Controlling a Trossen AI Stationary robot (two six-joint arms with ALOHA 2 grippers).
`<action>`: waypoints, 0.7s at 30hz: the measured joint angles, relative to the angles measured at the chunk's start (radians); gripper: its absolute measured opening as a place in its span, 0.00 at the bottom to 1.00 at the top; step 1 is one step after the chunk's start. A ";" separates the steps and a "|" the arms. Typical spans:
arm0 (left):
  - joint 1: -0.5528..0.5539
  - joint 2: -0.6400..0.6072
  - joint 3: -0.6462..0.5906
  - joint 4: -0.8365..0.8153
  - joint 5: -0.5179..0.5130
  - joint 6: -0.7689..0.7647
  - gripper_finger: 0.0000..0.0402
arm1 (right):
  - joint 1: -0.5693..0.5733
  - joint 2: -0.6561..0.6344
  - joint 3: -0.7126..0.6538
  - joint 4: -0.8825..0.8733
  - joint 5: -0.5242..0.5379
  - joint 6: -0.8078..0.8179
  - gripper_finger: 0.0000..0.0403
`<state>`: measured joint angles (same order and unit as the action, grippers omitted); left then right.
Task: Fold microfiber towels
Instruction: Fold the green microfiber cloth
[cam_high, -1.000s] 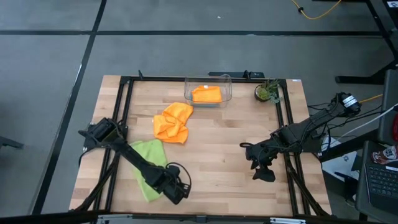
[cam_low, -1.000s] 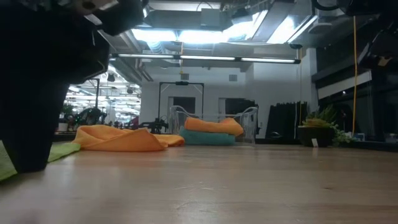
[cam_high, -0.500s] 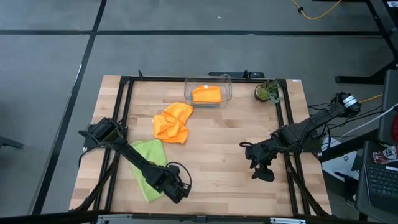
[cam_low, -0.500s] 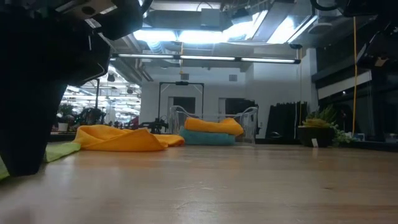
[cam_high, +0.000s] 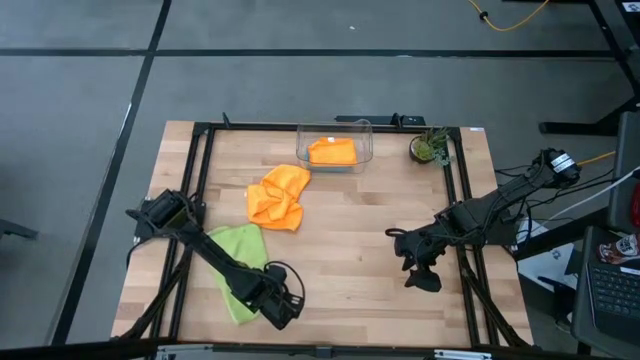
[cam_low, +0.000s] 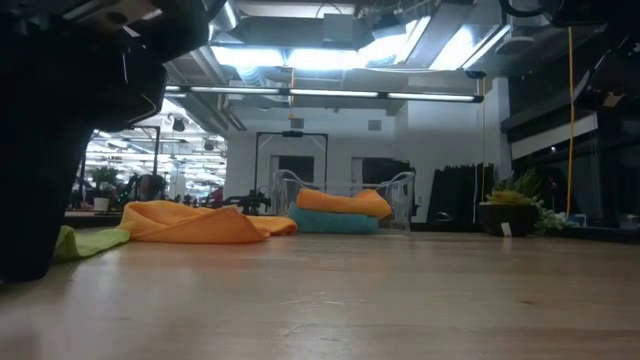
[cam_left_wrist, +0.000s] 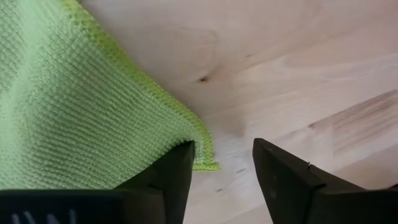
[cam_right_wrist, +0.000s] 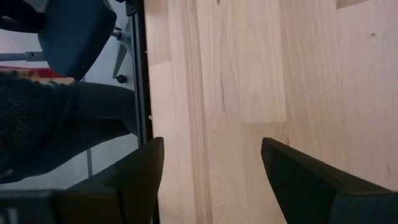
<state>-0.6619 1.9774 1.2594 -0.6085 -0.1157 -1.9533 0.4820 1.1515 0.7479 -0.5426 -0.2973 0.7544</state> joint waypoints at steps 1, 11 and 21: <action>-0.006 0.000 -0.001 0.004 -0.006 0.000 0.44 | 0.000 0.000 0.000 0.000 0.000 0.000 0.67; -0.067 0.000 -0.001 0.039 -0.162 -0.130 0.54 | 0.000 0.000 0.000 0.000 -0.001 -0.003 0.67; -0.053 0.006 0.083 0.038 -0.182 0.002 0.49 | 0.000 0.000 0.000 0.000 -0.001 -0.001 0.67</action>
<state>-0.7148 1.9839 1.3429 -0.5707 -0.2975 -1.9515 0.4820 1.1515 0.7479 -0.5430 -0.2985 0.7536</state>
